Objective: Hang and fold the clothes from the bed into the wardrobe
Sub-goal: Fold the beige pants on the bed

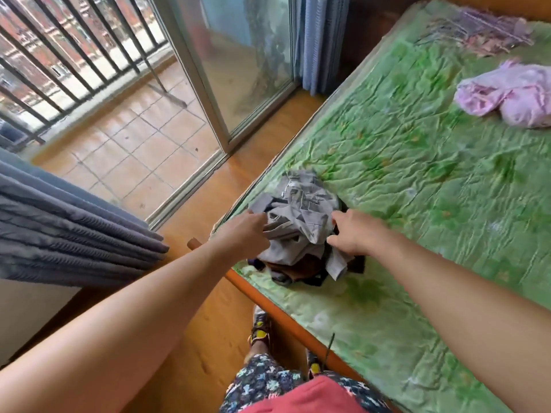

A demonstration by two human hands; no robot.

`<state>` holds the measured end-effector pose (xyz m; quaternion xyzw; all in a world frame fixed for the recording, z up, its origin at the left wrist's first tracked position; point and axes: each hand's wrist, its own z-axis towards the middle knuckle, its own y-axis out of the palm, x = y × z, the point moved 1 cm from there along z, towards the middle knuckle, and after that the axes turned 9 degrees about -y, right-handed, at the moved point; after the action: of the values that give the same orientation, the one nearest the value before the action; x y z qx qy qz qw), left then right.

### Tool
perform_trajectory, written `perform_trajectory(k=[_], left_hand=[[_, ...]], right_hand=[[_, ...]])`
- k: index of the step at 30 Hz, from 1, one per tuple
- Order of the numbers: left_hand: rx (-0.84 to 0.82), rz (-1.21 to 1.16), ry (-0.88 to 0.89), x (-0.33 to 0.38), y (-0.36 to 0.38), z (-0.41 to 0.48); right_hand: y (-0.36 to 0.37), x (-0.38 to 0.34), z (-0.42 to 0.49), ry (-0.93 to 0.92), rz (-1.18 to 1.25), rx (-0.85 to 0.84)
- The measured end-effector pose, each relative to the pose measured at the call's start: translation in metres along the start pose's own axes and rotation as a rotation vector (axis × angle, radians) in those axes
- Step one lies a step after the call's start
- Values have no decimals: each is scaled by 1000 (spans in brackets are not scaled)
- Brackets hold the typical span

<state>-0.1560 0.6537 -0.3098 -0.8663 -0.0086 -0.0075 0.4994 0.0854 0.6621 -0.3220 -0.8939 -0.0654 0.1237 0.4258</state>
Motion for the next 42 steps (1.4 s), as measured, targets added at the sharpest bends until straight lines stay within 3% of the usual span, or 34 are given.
perform_trajectory(k=[14, 20, 24, 34, 38, 42], left_hand=[[-203, 113, 314, 23, 47, 231], [-185, 305, 534, 61, 63, 265], [-130, 273, 649, 76, 67, 267], [-94, -96, 668, 125, -33, 222], [-90, -192, 705, 157, -92, 177], [112, -178, 807, 185, -141, 143]], right_hand=[[64, -12, 152, 261, 346, 37], [84, -10, 160, 318, 525, 186], [80, 3, 141, 362, 616, 291], [-23, 69, 40, 539, 457, 702], [-86, 78, -21, 485, 305, 861], [-142, 82, -81, 362, 120, 933]])
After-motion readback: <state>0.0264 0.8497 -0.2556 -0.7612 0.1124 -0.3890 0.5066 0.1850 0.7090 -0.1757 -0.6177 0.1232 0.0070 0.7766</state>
